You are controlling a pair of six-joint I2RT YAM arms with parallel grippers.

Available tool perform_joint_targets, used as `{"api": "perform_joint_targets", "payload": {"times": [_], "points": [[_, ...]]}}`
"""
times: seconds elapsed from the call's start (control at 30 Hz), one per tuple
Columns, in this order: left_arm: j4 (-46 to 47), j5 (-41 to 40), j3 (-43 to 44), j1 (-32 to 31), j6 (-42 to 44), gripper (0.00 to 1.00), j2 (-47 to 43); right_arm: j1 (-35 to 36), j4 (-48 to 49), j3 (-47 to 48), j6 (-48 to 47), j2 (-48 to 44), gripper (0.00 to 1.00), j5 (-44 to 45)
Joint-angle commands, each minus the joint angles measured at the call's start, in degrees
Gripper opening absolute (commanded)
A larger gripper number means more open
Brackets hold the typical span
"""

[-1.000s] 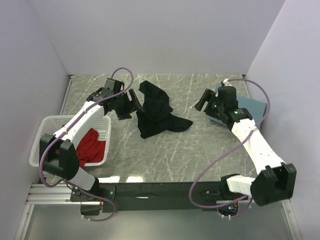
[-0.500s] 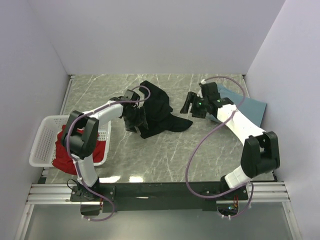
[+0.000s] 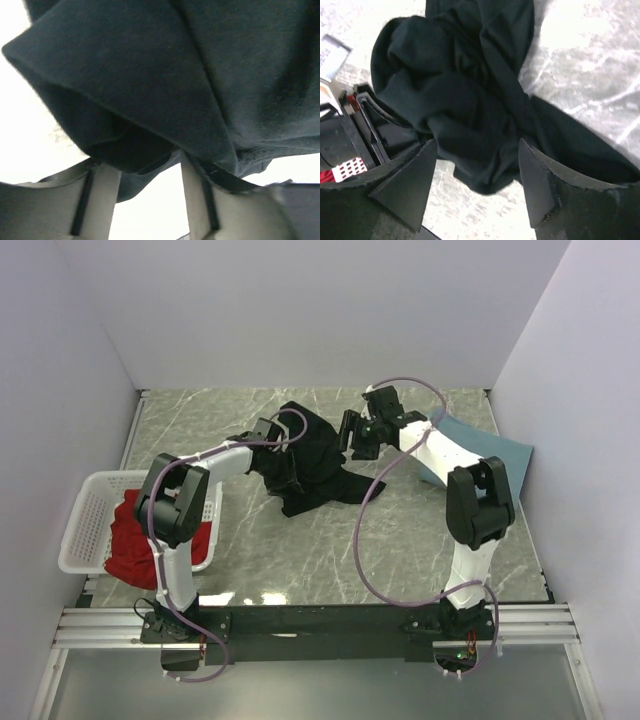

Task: Fold and stack the t-shirts
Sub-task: Flatten the tshirt out

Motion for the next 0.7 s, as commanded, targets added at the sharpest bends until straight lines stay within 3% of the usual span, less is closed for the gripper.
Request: {"api": "perform_joint_targets", "payload": {"times": [0.0, 0.07, 0.1, 0.13, 0.33, 0.4, 0.67], "points": [[3.0, 3.5, 2.3, -0.1, 0.1, 0.5, 1.8, 0.3, -0.2, 4.2, 0.8, 2.6, 0.71, -2.8], [2.9, 4.3, 2.9, -0.1, 0.2, 0.38, 2.3, 0.4, -0.2, 5.8, 1.6, 4.1, 0.64, -4.8], [2.6, 4.1, 2.9, -0.1, 0.3, 0.34, 2.6, 0.3, -0.2, 6.4, 1.8, 5.5, 0.52, -5.8], [2.3, 3.6, 3.0, 0.0, 0.1, 0.26, 2.5, 0.5, -0.3, 7.3, 2.0, 6.2, 0.47, -8.2], [2.2, 1.9, 1.8, 1.6, -0.7, 0.01, -0.5, 0.2, -0.6, 7.5, 1.5, 6.6, 0.1, -15.5], [2.5, 2.3, 0.8, 2.3, -1.7, 0.0, -2.4, -0.4, -1.4, 7.4, 1.2, 5.3, 0.0, -16.2], [0.0, 0.1, 0.2, 5.3, -1.7, 0.01, -11.7, -10.1, -2.9, 4.4, 2.9, -7.4, 0.0, -12.7]]}}
